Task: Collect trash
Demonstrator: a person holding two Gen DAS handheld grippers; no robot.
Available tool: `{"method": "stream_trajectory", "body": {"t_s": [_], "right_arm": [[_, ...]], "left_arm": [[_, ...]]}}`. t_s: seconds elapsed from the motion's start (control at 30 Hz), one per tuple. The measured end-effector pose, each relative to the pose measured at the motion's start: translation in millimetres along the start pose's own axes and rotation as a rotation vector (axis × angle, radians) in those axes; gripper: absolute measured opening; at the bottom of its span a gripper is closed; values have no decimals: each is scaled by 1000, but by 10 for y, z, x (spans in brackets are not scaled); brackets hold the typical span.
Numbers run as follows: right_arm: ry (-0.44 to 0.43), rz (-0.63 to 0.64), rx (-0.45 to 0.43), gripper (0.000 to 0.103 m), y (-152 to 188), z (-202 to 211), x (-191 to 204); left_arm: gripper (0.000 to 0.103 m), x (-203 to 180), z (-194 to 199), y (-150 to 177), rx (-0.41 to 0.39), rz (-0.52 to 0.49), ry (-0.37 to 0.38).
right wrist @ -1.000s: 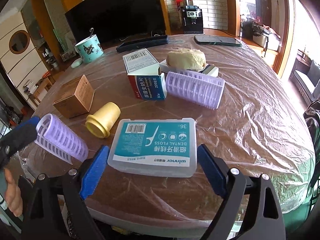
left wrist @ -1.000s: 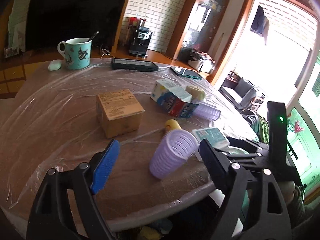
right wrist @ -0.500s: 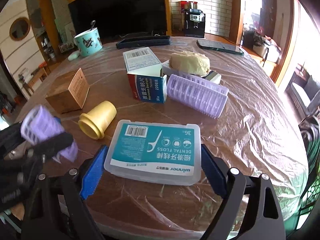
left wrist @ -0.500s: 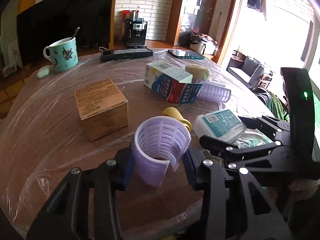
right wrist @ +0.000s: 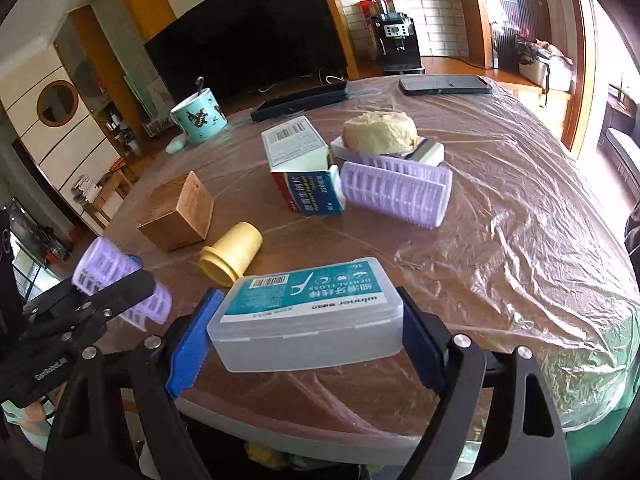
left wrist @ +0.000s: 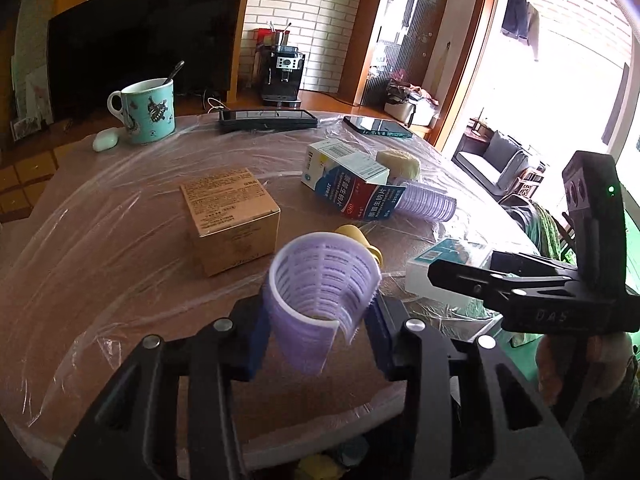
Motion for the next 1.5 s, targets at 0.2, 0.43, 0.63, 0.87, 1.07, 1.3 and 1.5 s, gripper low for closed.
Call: {"method": "stream_trajectory", "body": {"t_s": [0.2, 0.43, 0.63, 0.87, 1.07, 1.3, 1.5], "right_arm": [[18, 54, -4, 83, 40, 16, 81], [-16, 24, -9, 83, 20, 57, 80], [-52, 38, -17, 83, -21, 221, 132], [-100, 63, -8, 83, 48, 448, 220], [-146, 86, 2, 83, 154, 632, 312], [-180, 113, 13, 83, 302, 801, 410], [-206, 123, 44, 83, 436, 858, 454]], "left_arm": [[43, 44, 75, -16, -6, 17, 1], [43, 38, 128, -42, -16, 15, 0], [43, 10, 168, -11, 11, 14, 10], [43, -56, 283, 82, 39, -4, 26], [43, -149, 453, 167, 42, -26, 50], [43, -223, 594, 267, 56, -39, 72], [43, -274, 660, 347, 71, -56, 75]]}}
Point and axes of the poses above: each gripper's, at about its wrist camera, not at the fingertips, and z roughly against the way its jaws point, x to its left, y to its underside, the point moved 6 cm from there along -z, roughly the way its jaws point, and after that the axes turned 1 degree about -x, right-handed, at the moved point
